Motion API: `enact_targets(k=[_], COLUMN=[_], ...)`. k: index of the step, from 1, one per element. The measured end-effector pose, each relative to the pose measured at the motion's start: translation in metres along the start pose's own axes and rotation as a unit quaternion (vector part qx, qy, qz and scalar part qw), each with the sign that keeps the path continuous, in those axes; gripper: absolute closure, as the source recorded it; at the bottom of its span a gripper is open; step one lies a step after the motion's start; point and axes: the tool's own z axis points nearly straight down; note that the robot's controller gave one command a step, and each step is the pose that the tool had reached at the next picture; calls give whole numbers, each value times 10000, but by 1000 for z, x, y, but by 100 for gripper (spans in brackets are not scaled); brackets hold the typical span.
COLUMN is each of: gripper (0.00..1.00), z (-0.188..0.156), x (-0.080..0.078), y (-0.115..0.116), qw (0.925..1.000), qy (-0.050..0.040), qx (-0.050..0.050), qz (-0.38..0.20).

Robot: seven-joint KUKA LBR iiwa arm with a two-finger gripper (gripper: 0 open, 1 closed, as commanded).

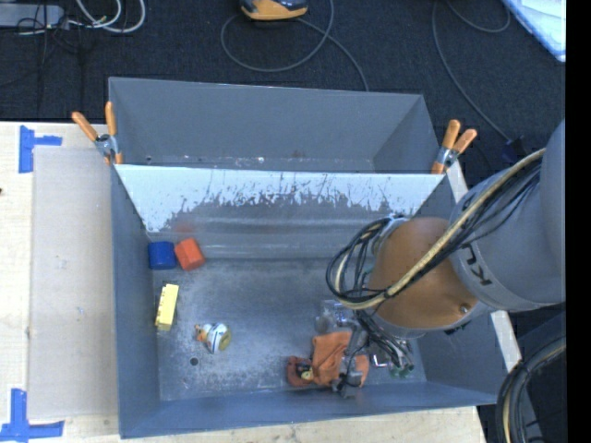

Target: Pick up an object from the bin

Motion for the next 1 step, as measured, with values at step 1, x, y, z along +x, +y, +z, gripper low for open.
enact_targets(k=[1], gripper=[100], z=[2], x=[-4], y=[-27], qw=[9928], qy=[52], qx=[1], qz=[1193])
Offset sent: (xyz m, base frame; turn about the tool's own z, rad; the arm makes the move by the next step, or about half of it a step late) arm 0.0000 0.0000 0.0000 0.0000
